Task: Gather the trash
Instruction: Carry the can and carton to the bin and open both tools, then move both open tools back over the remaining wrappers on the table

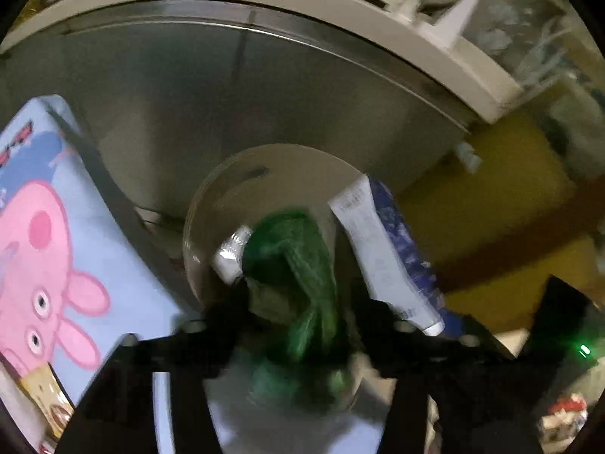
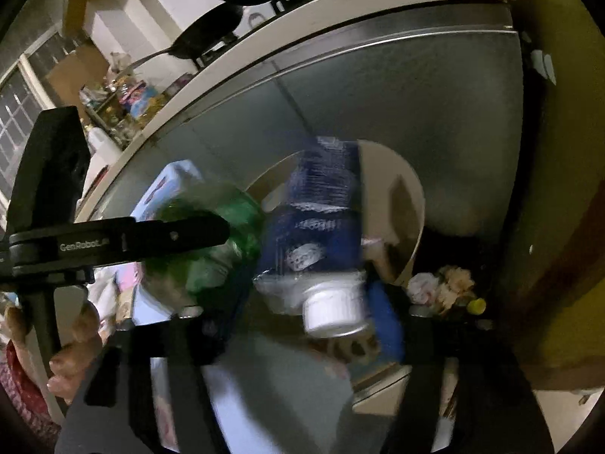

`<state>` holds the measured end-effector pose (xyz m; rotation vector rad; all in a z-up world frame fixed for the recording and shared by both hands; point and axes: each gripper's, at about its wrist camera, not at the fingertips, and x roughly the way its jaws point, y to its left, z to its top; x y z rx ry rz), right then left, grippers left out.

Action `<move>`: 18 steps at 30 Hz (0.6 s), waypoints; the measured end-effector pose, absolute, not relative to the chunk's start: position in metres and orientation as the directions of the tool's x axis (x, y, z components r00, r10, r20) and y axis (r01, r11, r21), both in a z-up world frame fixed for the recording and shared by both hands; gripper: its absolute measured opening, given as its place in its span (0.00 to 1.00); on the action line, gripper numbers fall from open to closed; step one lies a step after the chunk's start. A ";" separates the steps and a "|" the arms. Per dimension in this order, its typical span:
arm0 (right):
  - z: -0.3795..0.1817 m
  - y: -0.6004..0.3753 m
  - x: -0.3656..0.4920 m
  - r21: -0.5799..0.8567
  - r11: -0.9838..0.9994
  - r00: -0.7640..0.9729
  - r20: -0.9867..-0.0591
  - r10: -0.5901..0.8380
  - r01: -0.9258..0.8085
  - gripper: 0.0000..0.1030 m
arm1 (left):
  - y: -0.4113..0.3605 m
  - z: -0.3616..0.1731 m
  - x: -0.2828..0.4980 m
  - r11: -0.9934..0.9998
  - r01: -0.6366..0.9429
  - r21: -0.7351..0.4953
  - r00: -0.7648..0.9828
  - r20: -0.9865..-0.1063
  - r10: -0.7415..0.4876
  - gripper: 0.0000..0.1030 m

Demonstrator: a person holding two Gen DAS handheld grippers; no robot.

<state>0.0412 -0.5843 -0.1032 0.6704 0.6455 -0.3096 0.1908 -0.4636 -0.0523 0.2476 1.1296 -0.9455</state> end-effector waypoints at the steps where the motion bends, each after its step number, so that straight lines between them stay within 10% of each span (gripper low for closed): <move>1: -0.103 -0.586 0.040 0.475 0.743 0.769 -0.634 -0.082 0.471 0.66 | -0.463 -0.051 0.193 0.613 0.742 -0.272 0.116 -0.848 -0.518 0.56; 18: -0.102 -0.525 -0.011 0.567 0.713 0.838 -0.543 -0.053 0.413 0.58 | -0.248 0.035 0.157 0.634 0.677 -0.374 0.298 -0.648 -0.701 0.56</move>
